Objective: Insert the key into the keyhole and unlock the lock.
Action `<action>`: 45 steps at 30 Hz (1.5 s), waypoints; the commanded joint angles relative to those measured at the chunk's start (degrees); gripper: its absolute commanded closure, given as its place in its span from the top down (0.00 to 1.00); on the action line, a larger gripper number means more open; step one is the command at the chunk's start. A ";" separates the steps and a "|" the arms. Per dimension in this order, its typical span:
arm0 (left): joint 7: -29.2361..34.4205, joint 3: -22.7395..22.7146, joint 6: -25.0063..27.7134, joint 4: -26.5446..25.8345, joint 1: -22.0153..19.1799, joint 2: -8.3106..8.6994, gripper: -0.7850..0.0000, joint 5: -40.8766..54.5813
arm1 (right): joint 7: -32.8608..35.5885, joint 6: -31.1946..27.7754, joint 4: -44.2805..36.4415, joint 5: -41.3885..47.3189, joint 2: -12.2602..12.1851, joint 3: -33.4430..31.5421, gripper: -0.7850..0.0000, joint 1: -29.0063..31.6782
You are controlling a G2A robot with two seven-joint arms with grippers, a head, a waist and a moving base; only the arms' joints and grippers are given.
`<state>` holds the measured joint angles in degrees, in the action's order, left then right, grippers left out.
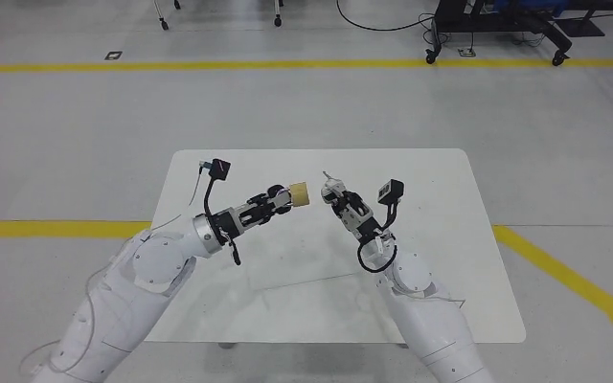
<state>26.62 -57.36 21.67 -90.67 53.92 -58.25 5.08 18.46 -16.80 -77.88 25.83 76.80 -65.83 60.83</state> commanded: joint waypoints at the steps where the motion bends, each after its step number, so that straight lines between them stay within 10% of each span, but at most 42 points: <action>1: -4.74 -0.84 1.22 -4.13 5.89 0.39 0.00 -8.31 | -0.56 -1.17 -1.40 1.28 -0.04 -1.04 0.00 1.27; 16: -18.97 3.23 3.74 -6.66 7.78 -1.93 0.00 -26.18 | 6.63 -2.77 -4.98 7.71 -0.42 -4.96 0.00 4.91; 45: -22.37 5.47 -2.84 -4.36 6.17 -4.85 0.00 -32.78 | 17.03 3.03 -8.74 8.73 -0.81 -4.55 0.00 6.98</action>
<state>4.52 -51.91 19.22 -95.16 60.08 -62.95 -27.46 34.69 -13.84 -86.44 34.41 76.02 -70.46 67.64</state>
